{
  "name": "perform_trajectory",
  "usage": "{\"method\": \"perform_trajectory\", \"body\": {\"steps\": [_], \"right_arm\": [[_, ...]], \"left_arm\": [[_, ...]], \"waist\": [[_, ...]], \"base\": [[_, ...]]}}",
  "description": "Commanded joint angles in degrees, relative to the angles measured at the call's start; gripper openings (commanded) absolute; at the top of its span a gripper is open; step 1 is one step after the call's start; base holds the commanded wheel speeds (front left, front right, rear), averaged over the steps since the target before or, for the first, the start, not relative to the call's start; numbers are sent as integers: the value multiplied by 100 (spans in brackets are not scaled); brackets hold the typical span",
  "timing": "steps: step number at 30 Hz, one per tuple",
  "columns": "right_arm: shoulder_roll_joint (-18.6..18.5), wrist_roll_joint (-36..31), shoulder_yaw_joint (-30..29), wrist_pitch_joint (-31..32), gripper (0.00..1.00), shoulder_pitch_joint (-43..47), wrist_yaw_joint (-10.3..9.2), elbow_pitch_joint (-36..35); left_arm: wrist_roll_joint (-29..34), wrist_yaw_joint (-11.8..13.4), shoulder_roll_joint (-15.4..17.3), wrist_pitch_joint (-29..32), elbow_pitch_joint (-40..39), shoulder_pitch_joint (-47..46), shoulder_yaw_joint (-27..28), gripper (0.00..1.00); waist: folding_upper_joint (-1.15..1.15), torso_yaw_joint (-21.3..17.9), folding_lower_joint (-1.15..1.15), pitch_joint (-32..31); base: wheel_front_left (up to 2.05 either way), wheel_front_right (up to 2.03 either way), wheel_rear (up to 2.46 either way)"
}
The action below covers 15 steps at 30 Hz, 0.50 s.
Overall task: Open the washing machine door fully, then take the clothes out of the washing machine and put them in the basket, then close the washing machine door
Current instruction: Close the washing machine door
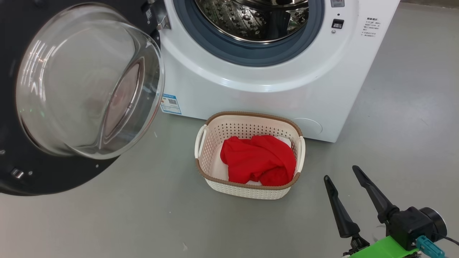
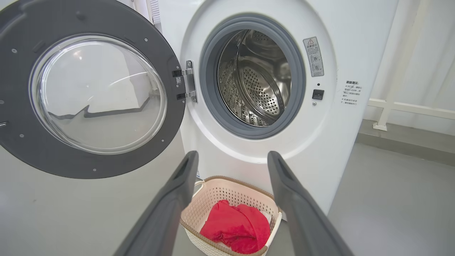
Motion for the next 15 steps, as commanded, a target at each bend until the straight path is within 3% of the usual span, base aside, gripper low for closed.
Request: {"method": "perform_trajectory", "body": {"steps": [1, 15], "right_arm": [[-36, -51, 94, -2, 100, -176, 36, -180], [-10, -13, 97, -81, 100, -172, 36, -109]], "left_arm": [[-33, -82, 256, 161, -75, -82, -23, 0], [-291, -378, 39, 805, -254, 141, -52, 0]], "waist": [[0, 14, 0, -3], [0, 138, 0, -66]], "base": [[0, 0, 0], [0, 0, 0]]}}
